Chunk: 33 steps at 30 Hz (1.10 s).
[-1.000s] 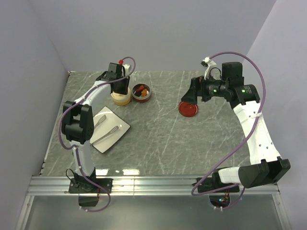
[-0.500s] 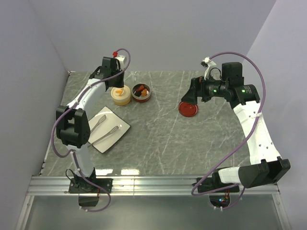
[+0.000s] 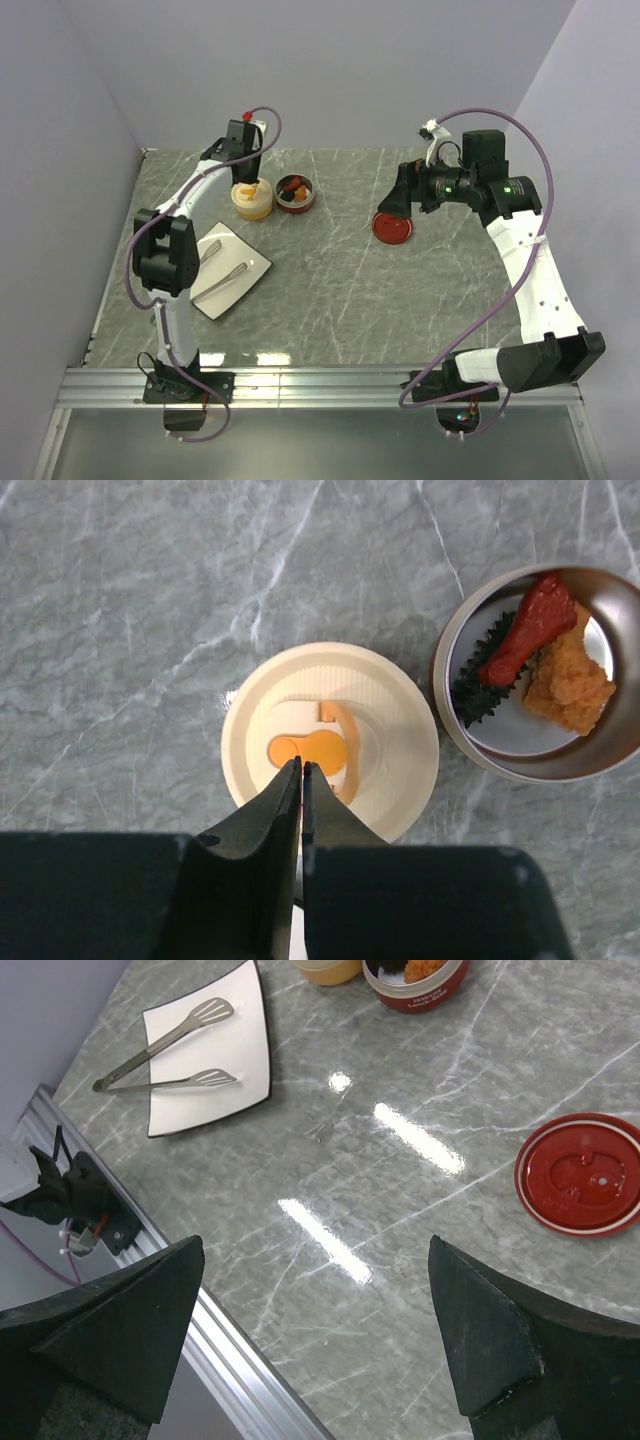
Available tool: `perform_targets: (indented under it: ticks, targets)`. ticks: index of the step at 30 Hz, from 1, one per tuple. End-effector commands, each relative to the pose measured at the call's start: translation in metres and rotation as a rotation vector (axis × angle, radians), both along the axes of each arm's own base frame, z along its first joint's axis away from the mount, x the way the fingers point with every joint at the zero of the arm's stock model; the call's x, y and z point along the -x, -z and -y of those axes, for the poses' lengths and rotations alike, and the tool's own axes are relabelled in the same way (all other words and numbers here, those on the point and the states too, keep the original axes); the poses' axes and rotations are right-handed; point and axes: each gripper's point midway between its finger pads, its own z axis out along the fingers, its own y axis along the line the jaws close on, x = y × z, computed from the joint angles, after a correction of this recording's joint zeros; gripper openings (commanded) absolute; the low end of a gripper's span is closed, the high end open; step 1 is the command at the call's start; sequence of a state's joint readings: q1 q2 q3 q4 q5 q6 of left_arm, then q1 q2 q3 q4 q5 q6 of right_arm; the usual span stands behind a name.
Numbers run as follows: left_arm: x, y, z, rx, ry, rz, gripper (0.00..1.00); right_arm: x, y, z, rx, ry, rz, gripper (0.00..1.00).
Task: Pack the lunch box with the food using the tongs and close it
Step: Put the lid back on the lunch box
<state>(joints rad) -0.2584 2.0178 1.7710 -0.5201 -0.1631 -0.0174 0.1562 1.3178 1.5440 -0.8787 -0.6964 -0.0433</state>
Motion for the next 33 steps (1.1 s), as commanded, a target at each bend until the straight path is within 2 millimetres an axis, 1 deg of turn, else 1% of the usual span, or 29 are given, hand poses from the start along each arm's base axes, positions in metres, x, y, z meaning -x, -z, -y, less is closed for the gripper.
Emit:
perform_targets:
  ticks: [1,4,5,6,8,9,12,16,17,20,21,23,24,25,28,31,32,33]
  targets:
    - [0.002,0.004,0.001,-0.064,0.016,-0.006,0.1,0.0,-0.007,0.002,-0.002,-0.001,0.029,1.0]
    - [0.006,0.013,0.011,-0.069,0.04,-0.025,0.09,-0.001,-0.005,0.002,0.001,0.001,0.028,1.0]
    - [0.007,0.015,0.017,-0.07,0.053,-0.029,0.09,0.0,-0.005,0.003,0.002,0.002,0.026,1.0]
    - [0.009,0.022,0.02,-0.081,0.058,-0.045,0.09,0.0,-0.004,0.002,0.002,0.001,0.024,1.0]
    - [0.01,0.029,0.023,-0.09,0.063,-0.059,0.09,0.0,-0.006,0.002,0.0,0.001,0.026,1.0]
    - [0.01,0.037,0.024,-0.089,0.062,-0.074,0.09,0.0,-0.007,0.002,-0.002,-0.002,0.028,1.0]
    - [0.011,0.046,0.026,-0.087,0.061,-0.101,0.09,0.001,-0.01,0.002,-0.002,0.001,0.035,1.0]
    - [0.012,0.046,0.03,-0.068,0.075,-0.102,0.08,0.002,-0.006,0.002,0.0,-0.004,0.028,1.0]
    - [0.014,0.044,0.031,-0.062,0.084,-0.104,0.08,0.002,-0.005,0.002,0.0,-0.004,0.027,1.0]
    - [0.017,0.03,0.043,-0.008,0.135,-0.081,0.08,0.002,-0.005,0.001,-0.004,-0.006,0.026,1.0]
    - [0.02,0.02,0.046,0.009,0.149,-0.064,0.08,0.001,-0.006,0.002,-0.004,-0.004,0.027,1.0]
    - [0.022,0.008,0.055,0.054,0.186,-0.043,0.09,0.001,-0.007,0.002,-0.004,-0.004,0.027,1.0]
    - [0.025,-0.003,0.057,0.069,0.194,-0.029,0.09,0.001,-0.006,0.001,-0.005,-0.007,0.026,1.0]
    - [0.026,-0.008,0.059,0.083,0.203,-0.023,0.09,0.001,-0.006,0.001,-0.005,-0.007,0.026,1.0]
    - [0.024,-0.024,0.059,0.092,0.199,0.002,0.09,0.002,-0.007,0.001,-0.006,-0.007,0.027,1.0]
    - [0.015,-0.028,0.045,0.046,0.141,0.004,0.08,0.001,-0.007,0.002,-0.004,-0.004,0.027,1.0]
    - [0.01,-0.03,0.037,0.017,0.106,0.015,0.08,0.002,-0.007,0.001,-0.005,-0.008,0.028,1.0]
    - [0.008,-0.03,0.034,0.004,0.093,0.019,0.08,0.002,-0.008,0.002,-0.003,-0.004,0.03,1.0]
